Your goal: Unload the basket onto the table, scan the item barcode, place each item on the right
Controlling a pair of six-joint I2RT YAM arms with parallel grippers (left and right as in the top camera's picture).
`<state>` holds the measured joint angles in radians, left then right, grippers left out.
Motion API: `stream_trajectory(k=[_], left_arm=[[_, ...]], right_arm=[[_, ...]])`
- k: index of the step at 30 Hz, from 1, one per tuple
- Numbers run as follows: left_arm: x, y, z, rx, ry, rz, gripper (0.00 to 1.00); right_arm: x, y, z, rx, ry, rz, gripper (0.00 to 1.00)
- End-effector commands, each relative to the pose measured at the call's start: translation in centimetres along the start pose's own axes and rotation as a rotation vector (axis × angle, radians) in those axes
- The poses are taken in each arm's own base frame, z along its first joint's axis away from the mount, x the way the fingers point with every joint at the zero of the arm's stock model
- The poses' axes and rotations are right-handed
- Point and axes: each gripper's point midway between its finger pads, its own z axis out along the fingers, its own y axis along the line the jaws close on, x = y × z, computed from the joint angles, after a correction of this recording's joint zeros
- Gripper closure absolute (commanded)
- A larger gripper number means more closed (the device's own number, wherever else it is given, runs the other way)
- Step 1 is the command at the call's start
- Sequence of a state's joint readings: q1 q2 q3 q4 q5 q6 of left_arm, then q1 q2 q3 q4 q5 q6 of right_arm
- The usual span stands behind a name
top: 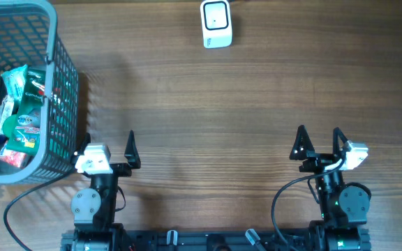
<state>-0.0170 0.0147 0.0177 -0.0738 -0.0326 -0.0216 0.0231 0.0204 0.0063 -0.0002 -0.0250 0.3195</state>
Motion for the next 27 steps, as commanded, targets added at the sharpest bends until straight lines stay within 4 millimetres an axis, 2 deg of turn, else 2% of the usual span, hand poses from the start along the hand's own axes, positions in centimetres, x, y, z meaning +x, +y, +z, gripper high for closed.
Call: stream_trajectory(k=[1, 11, 14, 16, 18, 20, 24, 27], left_arm=[[0.4, 0.4, 0.1, -0.02, 0.005, -0.013, 0.0], [0.6, -0.5, 0.1, 0.033, 0.014, -0.02, 0.0], [0.6, -0.6, 0.1, 0.038, 0.017, -0.128, 0.0], [0.6, -1.0, 0.1, 0.064, 0.021, -0.153, 0.0], [0.5, -2.3, -0.1, 0.141, 0.028, -0.152, 0.0], [-0.5, -3.9, -0.4, 0.23, 0.0, -0.147, 0.0], [-5.4, -5.6, -1.5, 0.34, -0.196, -0.118, 0.0], [-6.4, -5.9, -1.9, 0.355, -0.2, -0.115, 0.0]], right_arm=[[0.1, 0.0, 0.0, -0.004, 0.004, -0.002, 0.0], [0.1, 0.0, 0.0, -0.004, 0.004, -0.002, 0.01], [0.1, 0.0, 0.0, -0.004, 0.004, -0.002, 0.0], [0.1, 0.0, 0.0, -0.004, 0.004, -0.002, 0.0], [0.1, 0.0, 0.0, -0.004, 0.004, -0.002, 0.0], [0.1, 0.0, 0.0, -0.004, 0.004, -0.002, 0.0], [0.1, 0.0, 0.0, -0.004, 0.004, -0.001, 0.0], [0.1, 0.0, 0.0, -0.004, 0.004, -0.002, 0.01]])
